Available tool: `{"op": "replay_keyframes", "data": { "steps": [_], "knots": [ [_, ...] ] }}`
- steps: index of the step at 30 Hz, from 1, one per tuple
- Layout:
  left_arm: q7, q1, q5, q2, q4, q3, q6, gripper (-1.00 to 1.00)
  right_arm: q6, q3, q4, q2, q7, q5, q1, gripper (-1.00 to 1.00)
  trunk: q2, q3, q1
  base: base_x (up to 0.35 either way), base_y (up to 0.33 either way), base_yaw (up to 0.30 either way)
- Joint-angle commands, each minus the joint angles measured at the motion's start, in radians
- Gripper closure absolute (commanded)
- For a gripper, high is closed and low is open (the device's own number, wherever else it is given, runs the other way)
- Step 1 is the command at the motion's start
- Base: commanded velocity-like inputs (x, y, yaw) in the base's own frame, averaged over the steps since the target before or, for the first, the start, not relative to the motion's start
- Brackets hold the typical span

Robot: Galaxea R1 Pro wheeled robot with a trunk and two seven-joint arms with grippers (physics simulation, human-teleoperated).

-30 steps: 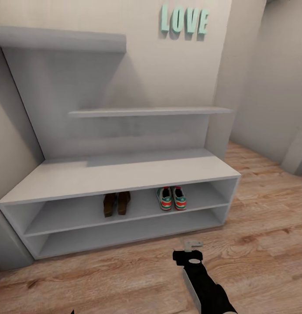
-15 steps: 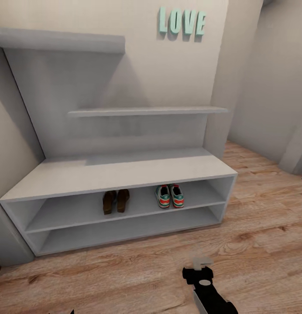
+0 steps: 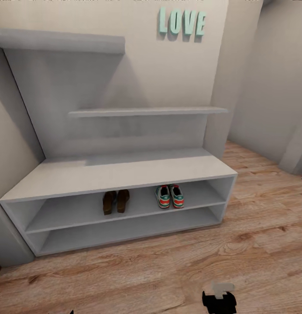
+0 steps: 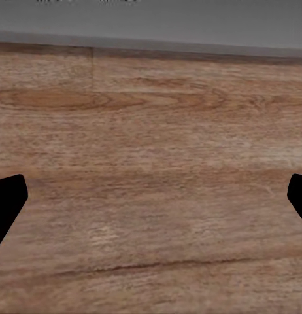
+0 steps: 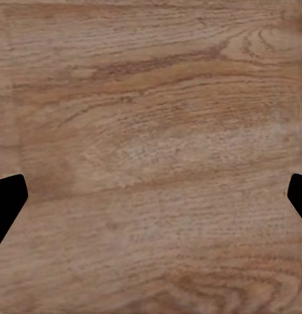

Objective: Pick up the two gym shoes and the two sandals from the corridor floor and place them onto the hallstand (shoe rack) in the corridor, making sure they are on the rack and not on the floor. Arrange them so the two gym shoes are next to each other and the two sandals are next to each other.

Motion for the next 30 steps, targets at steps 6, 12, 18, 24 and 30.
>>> {"op": "replay_keyframes", "data": {
  "steps": [6,12,18,24,30],
  "knots": [
    [-0.002,-0.001,0.014,0.003,0.008,0.005,0.002,-1.00,-0.211,0.009,0.125,-0.038,-0.008,0.006,0.001,-1.00,0.042,0.018,-0.023,0.000,0.000,0.000],
    [-0.001,-0.001,0.014,0.003,0.009,0.005,0.002,-1.00,-0.235,0.009,0.135,-0.045,-0.008,0.005,0.003,-1.00,0.084,0.037,-0.046,0.000,0.000,0.000],
    [-0.001,-0.001,0.014,0.003,0.009,0.005,0.002,-1.00,-0.238,0.009,0.135,-0.042,-0.011,0.003,0.003,-1.00,0.126,0.056,-0.069,0.000,0.000,0.000],
    [0.000,-0.001,0.015,0.004,0.010,0.005,0.002,-1.00,-0.239,0.009,0.136,-0.038,-0.012,0.001,0.004,-1.00,0.168,0.074,-0.092,0.000,0.000,0.000],
    [0.002,-0.001,0.016,0.004,0.011,0.005,0.004,-1.00,-0.239,0.009,0.137,-0.033,-0.012,0.001,0.004,-1.00,0.210,0.093,-0.115,0.000,0.000,0.000]
  ]
}}
